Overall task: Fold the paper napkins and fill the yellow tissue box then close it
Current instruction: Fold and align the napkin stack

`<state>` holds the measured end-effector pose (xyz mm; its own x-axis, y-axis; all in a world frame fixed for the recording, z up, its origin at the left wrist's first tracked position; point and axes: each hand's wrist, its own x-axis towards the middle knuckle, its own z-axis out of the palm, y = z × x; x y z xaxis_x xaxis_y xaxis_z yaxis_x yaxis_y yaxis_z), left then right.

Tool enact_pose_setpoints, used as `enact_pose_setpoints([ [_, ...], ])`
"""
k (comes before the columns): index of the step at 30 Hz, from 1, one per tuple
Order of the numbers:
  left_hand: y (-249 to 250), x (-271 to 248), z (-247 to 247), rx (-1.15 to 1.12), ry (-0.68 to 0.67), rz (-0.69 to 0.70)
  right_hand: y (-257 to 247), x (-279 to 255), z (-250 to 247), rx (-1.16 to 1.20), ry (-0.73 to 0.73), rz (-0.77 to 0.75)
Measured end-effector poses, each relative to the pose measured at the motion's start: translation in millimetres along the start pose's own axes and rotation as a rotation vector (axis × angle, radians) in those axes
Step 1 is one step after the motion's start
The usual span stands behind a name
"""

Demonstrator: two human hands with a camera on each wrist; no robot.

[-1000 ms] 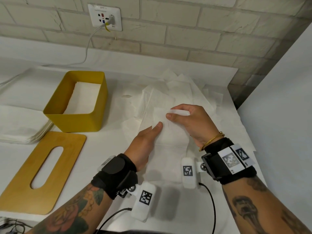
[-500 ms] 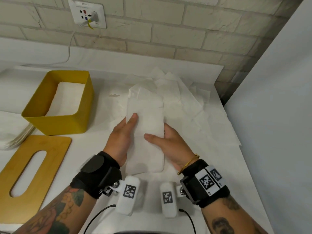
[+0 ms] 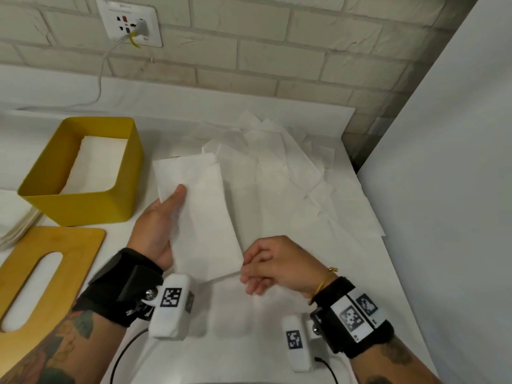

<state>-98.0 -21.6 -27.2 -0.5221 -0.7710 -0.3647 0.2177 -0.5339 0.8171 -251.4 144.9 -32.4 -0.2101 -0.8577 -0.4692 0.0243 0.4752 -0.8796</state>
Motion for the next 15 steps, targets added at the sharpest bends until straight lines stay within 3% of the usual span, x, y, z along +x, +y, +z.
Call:
enact_pose_setpoints([
  [4, 0.5, -0.7, -14.8, -0.014, 0.036, -0.006, -8.4, 0.7, -48.8, 0.234, 0.447, 0.044],
  [6, -3.1, -2.3, -19.0, -0.019, 0.045, -0.02, -10.9, 3.8, -70.7, 0.361, 0.601, 0.069],
  [15, -11.2, -9.5, -16.3, 0.023, 0.039, -0.061, -12.0, 44.1, -79.9, 0.442, 0.681, 0.15],
])
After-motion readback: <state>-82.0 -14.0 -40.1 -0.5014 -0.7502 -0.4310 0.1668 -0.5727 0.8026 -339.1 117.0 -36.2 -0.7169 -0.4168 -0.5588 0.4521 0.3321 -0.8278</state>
